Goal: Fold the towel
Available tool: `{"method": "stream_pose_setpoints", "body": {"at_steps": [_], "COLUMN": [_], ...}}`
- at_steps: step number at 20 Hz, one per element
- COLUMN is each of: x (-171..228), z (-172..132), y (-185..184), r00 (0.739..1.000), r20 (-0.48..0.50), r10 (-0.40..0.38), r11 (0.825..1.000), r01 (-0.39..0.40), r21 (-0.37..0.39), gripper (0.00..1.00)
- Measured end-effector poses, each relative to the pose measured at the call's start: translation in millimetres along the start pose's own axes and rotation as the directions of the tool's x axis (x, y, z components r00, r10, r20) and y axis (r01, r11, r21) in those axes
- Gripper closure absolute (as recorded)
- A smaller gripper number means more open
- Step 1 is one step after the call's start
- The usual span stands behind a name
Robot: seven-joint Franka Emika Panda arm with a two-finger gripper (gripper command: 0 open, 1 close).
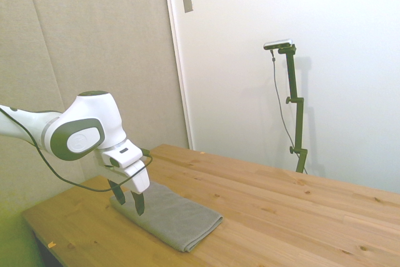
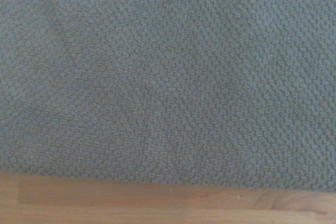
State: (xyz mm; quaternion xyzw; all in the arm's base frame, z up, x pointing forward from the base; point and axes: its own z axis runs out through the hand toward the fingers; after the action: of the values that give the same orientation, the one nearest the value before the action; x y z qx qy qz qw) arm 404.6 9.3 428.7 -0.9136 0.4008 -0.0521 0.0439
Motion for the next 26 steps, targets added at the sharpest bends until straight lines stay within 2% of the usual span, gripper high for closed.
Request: {"method": "stream_pose_setpoints", "body": {"at_steps": [4,6,9,12,17,20,22,26], "x": [7.0,12.5,-3.9,-41.1,-99.4,-117.2,-121.4,-129.8], "z": [-4.3,-10.4,0.1,22.5,48.6,69.2,79.5,91.0], "y": [-13.8,-48.9,-115.0,-156.9,-203.0,-225.7,-241.1,-263.0], "r00": [1.000,0.999,0.989,0.968,0.920,0.913,0.903,0.886], "r20": [-0.012,-0.044,-0.151,-0.249,-0.389,-0.404,-0.426,-0.460], "r10": [0.012,0.018,-0.005,-0.034,-0.055,-0.058,-0.057,-0.053], "r11": [1.000,1.000,0.996,0.980,0.952,0.925,0.914,0.912], "r01": [-0.012,-0.018,-0.009,-0.017,-0.070,-0.103,-0.124,-0.145], "r21": [0.002,-0.008,-0.092,-0.198,-0.299,-0.365,-0.385,-0.383], "gripper": [0.00,0.00,0.00,0.00,0.00,0.00,0.00,0.00]}}
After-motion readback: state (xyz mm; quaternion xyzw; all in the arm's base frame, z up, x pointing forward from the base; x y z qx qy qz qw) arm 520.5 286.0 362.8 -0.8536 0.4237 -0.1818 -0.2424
